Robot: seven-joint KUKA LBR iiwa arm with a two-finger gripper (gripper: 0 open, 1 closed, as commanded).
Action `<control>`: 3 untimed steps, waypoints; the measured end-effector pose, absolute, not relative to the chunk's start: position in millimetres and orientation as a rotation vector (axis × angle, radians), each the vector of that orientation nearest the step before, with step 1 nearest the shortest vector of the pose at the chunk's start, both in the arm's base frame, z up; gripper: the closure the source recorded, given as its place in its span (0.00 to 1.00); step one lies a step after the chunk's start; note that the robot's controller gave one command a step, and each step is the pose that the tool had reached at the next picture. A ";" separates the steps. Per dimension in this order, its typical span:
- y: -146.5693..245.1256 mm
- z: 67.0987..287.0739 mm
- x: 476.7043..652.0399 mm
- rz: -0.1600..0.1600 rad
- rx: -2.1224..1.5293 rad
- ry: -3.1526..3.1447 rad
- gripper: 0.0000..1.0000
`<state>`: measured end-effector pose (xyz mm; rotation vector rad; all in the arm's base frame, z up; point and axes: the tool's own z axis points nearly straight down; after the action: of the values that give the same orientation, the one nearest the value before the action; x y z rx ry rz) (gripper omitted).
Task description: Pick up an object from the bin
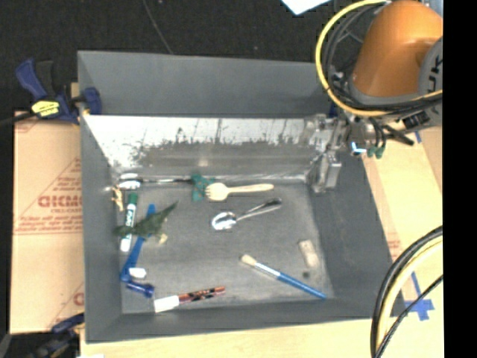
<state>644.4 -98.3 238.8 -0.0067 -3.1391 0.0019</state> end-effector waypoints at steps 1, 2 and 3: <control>-71.0 173.4 646.7 0.004 -0.011 -3.151 0.00; -30.6 71.6 647.0 0.003 -0.018 -3.147 0.00; -12.0 143.6 639.9 0.007 0.085 -3.154 0.00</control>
Offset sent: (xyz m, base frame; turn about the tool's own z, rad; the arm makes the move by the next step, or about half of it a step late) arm 0.0014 0.0682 -0.1688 0.0103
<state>639.9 -12.0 143.6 0.0852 -3.1540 0.0068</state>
